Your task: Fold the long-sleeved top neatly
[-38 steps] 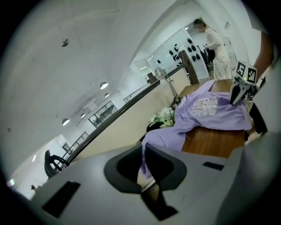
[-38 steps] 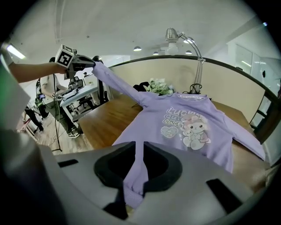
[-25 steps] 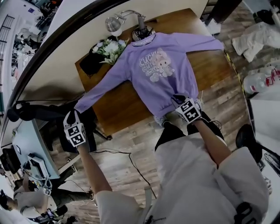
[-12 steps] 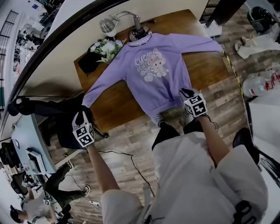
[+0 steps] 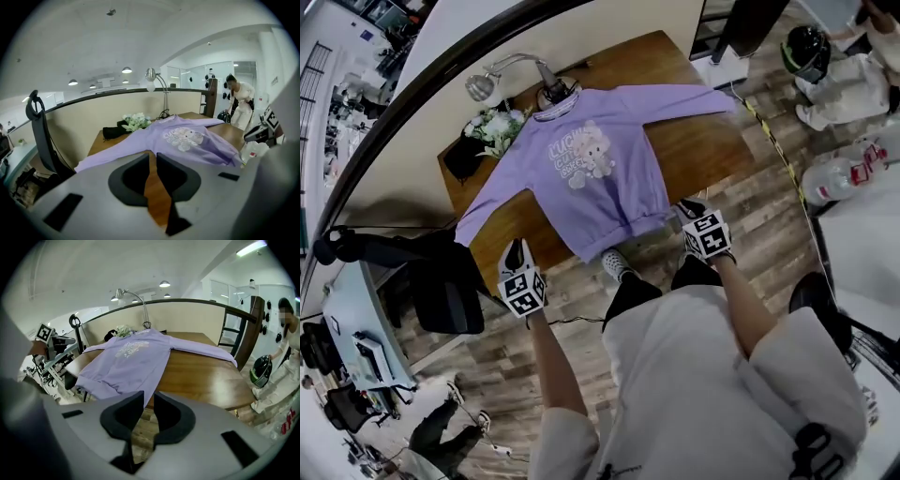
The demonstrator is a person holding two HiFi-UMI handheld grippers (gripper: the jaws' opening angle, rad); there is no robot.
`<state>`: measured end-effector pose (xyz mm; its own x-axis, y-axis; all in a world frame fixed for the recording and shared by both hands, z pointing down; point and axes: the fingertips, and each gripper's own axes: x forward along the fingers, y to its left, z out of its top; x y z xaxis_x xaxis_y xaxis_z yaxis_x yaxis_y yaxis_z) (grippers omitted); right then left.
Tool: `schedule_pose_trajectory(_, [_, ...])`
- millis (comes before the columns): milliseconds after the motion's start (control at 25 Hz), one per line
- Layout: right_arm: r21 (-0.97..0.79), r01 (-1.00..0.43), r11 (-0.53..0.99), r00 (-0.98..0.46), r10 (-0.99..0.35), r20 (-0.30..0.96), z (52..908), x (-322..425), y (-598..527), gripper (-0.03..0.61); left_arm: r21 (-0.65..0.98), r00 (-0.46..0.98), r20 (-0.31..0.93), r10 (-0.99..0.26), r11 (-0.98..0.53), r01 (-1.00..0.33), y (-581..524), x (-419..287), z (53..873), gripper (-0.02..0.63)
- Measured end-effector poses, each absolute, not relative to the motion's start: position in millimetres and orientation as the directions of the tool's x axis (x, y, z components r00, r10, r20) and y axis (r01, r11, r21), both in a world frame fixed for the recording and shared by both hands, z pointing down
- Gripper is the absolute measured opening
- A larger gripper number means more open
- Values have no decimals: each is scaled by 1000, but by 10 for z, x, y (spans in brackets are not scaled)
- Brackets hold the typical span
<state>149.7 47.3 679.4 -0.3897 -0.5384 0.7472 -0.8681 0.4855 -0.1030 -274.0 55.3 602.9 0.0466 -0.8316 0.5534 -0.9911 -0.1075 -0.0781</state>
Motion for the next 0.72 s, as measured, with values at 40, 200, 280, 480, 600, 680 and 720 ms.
schedule_pose_trajectory(40, [-98, -864, 493, -392, -538, 746, 6802, 1534, 490, 74, -67, 58, 561, -826, -115, -991, 588, -2601, 6082, 52])
schedule_pose_trajectory(200, [-107, -857, 505, -409, -539, 737, 6819, 1684, 563, 75, -25, 101, 597, -796, -145, -989, 748, -2084, 6298, 52])
schedule_pose_trajectory(280, [-113, -857, 503, -413, -538, 735, 6834, 1777, 631, 75, -7, 134, 618, -774, -176, -984, 851, -1811, 6389, 52])
schedule_pose_trajectory(480, [-138, -837, 529, -451, -524, 723, 6884, 1798, 744, 77, 6, 155, 640, -753, -197, -980, 1007, -1444, 6491, 54])
schedule_pose_trajectory(600, [-150, -805, 574, -481, -482, 732, 6959, 1746, 865, 92, 19, 158, 670, -726, -196, -980, 1136, -1309, 6637, 60])
schedule_pose_trajectory(680, [-131, -774, 619, -493, -460, 739, 7007, 1672, 956, 98, 33, 164, 689, -706, -195, -980, 1241, -1261, 6757, 99])
schedule_pose_trajectory(720, [-126, -761, 637, -499, -450, 740, 7030, 1625, 997, 101, 36, 163, 696, -699, -192, -981, 1288, -1255, 6813, 118])
